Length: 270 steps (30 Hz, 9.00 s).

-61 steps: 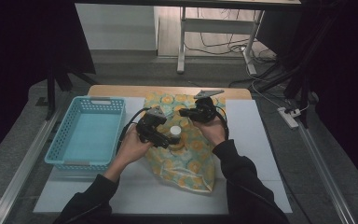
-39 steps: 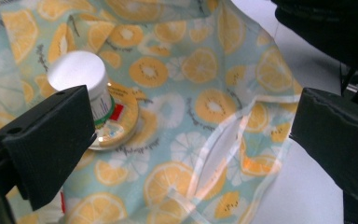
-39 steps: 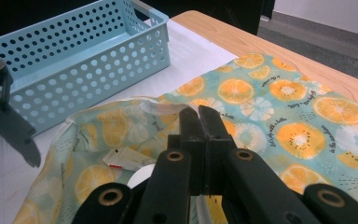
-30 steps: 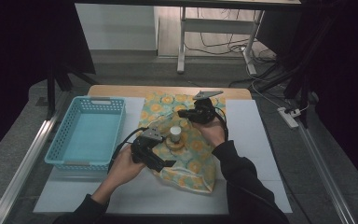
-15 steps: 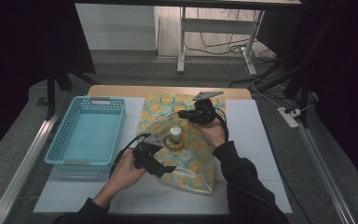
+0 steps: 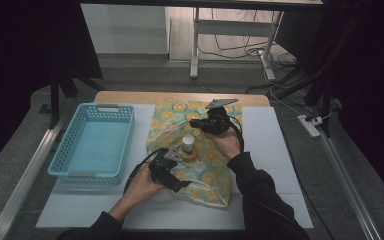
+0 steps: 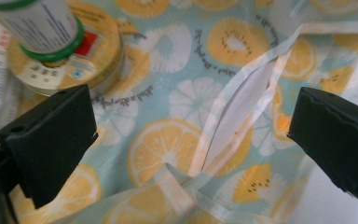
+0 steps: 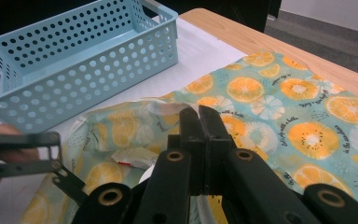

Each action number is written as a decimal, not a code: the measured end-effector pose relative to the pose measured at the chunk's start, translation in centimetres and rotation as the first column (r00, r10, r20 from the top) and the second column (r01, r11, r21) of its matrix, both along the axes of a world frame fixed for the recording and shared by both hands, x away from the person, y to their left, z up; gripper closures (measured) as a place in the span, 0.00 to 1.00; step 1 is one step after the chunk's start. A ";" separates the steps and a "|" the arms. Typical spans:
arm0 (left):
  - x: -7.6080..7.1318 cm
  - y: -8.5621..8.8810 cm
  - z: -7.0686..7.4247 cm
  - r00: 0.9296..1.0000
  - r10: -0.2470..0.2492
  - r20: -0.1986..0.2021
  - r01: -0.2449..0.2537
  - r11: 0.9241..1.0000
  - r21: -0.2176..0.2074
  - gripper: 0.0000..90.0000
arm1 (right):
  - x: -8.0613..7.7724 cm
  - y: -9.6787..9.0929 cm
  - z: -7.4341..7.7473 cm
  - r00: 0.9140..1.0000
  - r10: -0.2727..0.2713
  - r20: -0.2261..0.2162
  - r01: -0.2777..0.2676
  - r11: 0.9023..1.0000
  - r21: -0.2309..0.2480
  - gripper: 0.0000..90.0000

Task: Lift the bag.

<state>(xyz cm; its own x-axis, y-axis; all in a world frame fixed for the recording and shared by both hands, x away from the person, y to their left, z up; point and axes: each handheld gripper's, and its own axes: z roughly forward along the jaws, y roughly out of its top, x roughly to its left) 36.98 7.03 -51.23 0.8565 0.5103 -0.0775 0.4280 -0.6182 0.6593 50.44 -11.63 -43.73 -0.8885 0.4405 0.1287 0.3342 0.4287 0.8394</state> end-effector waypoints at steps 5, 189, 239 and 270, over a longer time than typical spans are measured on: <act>0.2 -0.6 -1.3 1.000 -0.017 -0.014 0.018 0.999 0.034 0.00 | 0.0 0.0 0.0 1.000 0.000 -0.001 0.000 1.000 -0.001 1.00; 11.1 2.7 26.3 0.968 0.183 0.170 -0.121 0.940 -0.320 1.00 | 0.2 -1.4 17.7 0.987 -0.038 0.157 0.023 0.995 0.099 1.00; 8.4 5.1 19.0 0.966 0.201 0.160 -0.158 0.955 -0.250 0.05 | -0.8 -3.4 11.9 0.991 -0.090 0.101 0.082 0.994 0.076 0.28; 0.3 9.8 10.2 0.979 0.202 0.041 -0.187 0.952 -0.241 0.00 | -6.5 -5.8 4.9 0.996 -0.054 0.076 0.055 0.998 -0.009 0.03</act>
